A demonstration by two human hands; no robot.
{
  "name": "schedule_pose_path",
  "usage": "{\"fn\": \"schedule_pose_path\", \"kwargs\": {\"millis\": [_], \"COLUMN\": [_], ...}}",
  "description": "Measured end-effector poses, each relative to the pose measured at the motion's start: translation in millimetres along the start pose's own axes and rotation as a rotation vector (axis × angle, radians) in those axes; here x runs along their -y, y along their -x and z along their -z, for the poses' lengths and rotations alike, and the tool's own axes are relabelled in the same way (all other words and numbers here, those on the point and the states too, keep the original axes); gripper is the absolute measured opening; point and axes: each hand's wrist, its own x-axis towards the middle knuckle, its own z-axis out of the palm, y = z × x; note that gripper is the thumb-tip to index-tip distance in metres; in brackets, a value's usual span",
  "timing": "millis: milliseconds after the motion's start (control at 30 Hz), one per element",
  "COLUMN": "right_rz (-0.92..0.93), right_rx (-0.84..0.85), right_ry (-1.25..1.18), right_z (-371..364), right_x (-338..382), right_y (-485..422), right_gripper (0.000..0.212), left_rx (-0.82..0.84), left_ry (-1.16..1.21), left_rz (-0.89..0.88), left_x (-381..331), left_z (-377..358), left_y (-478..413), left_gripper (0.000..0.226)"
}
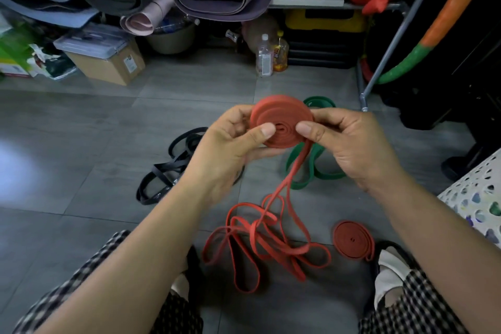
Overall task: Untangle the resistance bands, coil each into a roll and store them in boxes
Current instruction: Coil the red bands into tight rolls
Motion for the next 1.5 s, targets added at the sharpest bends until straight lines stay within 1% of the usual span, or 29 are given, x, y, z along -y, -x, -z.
{"fn": "schedule_pose_path", "kwargs": {"millis": [67, 100, 133, 200, 300, 367, 433, 500, 533, 600, 633, 667, 700, 767, 800, 833, 867, 1000, 1067, 1167, 1200, 1233, 1267, 1333, 1367, 1400, 1433, 1500], "right_rz": [0.073, 0.090, 0.084, 0.035, -0.064, -0.108, -0.112, -0.107, -0.111, -0.110, -0.107, -0.112, -0.116, -0.089, -0.073, -0.065, -0.068, -0.154, -0.172, -0.193, -0.190, -0.176, -0.142, -0.028, 0.006, 0.013, 0.008, -0.056], "right_rx": [0.049, 0.069, 0.078, 0.055, -0.017, -0.025, -0.045, -0.085, -0.098, -0.086, -0.061, -0.032, -0.005, 0.062, 0.099, 0.117, 0.114, -0.008, -0.042, -0.085, -0.089, -0.083, -0.062, 0.035, 0.077, 0.102, 0.114, 0.088], "right_ry": [0.249, 0.328, 0.341, 0.197, -0.078, -0.162, -0.185, -0.169, -0.156, -0.089, -0.032, 0.028, 0.096, 0.285, 0.360, 0.373, 0.328, -0.101, -0.257, -0.336, -0.332, -0.299, -0.204, 0.137, 0.266, 0.310, 0.278, 0.074], "right_z": [5.2, 5.3, 4.6, 2.6, -0.2, -4.6, -9.3, -10.6, -9.9, -6.3, -3.6, -0.5, 3.1, 7.9, 8.4, 8.0, 6.6, 1.9, -3.1, -10.1, -10.2, -7.8, -4.4, 1.9, 2.4, 2.3, 1.0, 0.9], "right_x": [-0.6, -1.5, -1.9, -2.8, -6.2, -8.0, -9.7, -12.9, -14.2, -15.2, -15.1, -14.3, -13.4, -12.6, -12.3, -12.3, -11.5, -6.1, -6.9, -9.5, -8.4, -8.0, -7.6, -7.5, -7.9, -8.8, -8.9, -7.0], "right_y": [0.5, 2.0, 3.4, 3.1, 1.3, 2.6, 4.1, 4.8, 4.7, 4.8, 4.8, 4.7, 4.8, 5.6, 6.5, 7.4, 7.8, 5.9, 6.7, 7.0, 5.8, 4.2, 3.6, 4.0, 4.8, 6.0, 6.6, 4.6], "right_gripper": [0.020, 0.020, 0.019, 0.016, 0.020, 0.020, 0.017, 0.012, 0.012, 0.014, 0.014, 0.013, 0.013, 0.015, 0.015, 0.015, 0.016, 0.016, 0.016, 0.015, 0.014, 0.015, 0.016, 0.018, 0.019, 0.019, 0.020, 0.022], "left_rx": [0.007, 0.009, 0.007, -0.030, -0.118, -0.144, -0.152, -0.158, -0.161, -0.132, -0.106, -0.083, -0.068, -0.038, -0.025, -0.020, -0.026, -0.145, -0.194, -0.186, -0.167, -0.144, -0.128, -0.060, -0.008, 0.036, 0.056, 0.027], "left_ry": [-0.386, -0.508, -0.550, -0.484, -0.223, -0.046, 0.074, 0.161, 0.194, 0.257, 0.232, 0.117, -0.093, -0.574, -0.675, -0.663, -0.579, -0.258, -0.078, 0.162, 0.196, 0.180, 0.075, -0.335, -0.529, -0.631, -0.632, -0.477], "left_rz": [-0.089, -0.117, -0.129, -0.139, -0.156, -0.153, -0.114, -0.038, -0.003, 0.075, 0.103, 0.108, 0.080, -0.064, -0.117, -0.131, -0.117, -0.080, -0.051, 0.010, 0.028, 0.040, 0.028, -0.088, -0.136, -0.158, -0.150, -0.120], "left_x": [-3.2, -4.6, -5.4, -5.5, -3.9, -4.7, -1.4, 7.1, 11.7, 18.5, 19.2, 19.5, 19.3, 15.4, 13.4, 10.7, 8.5, 8.4, 13.3, 20.2, 20.7, 19.5, 19.2, 14.8, 11.3, 8.5, 5.7, 0.7], "left_z": [9.2, 12.6, 13.7, 10.2, 3.4, 1.5, -0.3, -4.2, -6.3, -7.2, -6.3, -2.9, 2.1, 9.9, 12.0, 11.5, 9.7, -1.5, -6.8, -12.0, -11.8, -11.0, -7.3, 2.7, 6.4, 8.6, 8.6, 7.0], "left_y": [-3.5, -4.4, -4.4, -2.6, -1.4, -2.2, -3.4, -2.0, -1.1, 1.2, 2.1, 1.6, -0.1, -3.6, -5.1, -5.1, -4.5, -1.8, -0.4, 3.1, 3.0, 1.6, -1.0, -6.1, -7.5, -7.9, -7.3, -5.4], "left_gripper": [0.025, 0.028, 0.027, 0.024, 0.019, 0.015, 0.014, 0.012, 0.011, 0.009, 0.009, 0.011, 0.016, 0.029, 0.030, 0.028, 0.025, 0.020, 0.017, 0.018, 0.020, 0.021, 0.025, 0.041, 0.044, 0.041, 0.035, 0.029]}}
